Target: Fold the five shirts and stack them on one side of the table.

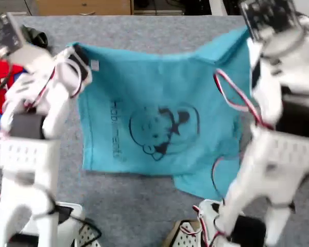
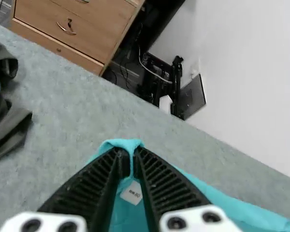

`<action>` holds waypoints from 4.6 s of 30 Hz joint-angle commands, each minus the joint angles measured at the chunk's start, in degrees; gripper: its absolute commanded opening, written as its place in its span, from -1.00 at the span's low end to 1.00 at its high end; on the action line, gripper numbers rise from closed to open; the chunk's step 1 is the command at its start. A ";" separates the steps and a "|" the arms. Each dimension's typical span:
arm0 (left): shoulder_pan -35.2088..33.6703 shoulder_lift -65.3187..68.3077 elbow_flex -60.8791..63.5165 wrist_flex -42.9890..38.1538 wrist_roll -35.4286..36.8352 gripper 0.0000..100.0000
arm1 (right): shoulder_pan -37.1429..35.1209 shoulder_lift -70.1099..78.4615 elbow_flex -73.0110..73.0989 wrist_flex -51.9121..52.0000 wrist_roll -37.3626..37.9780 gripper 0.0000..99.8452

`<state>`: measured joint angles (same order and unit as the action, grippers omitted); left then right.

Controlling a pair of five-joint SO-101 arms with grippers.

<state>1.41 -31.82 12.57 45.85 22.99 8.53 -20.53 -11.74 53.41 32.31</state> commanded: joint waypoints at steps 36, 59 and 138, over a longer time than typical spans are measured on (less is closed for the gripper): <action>5.54 52.44 -58.99 49.58 -4.66 -0.96 | -2.95 23.16 -26.51 42.64 3.52 -0.99; 11.34 19.21 4.22 26.90 -9.67 -0.96 | 2.15 -24.48 36.53 33.58 11.52 -0.99; -0.09 0.66 8.00 31.82 -17.85 -0.98 | 7.08 -42.51 52.26 42.29 27.87 -0.99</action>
<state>1.05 -30.24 27.87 79.08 2.15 15.03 -70.81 44.88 98.95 63.43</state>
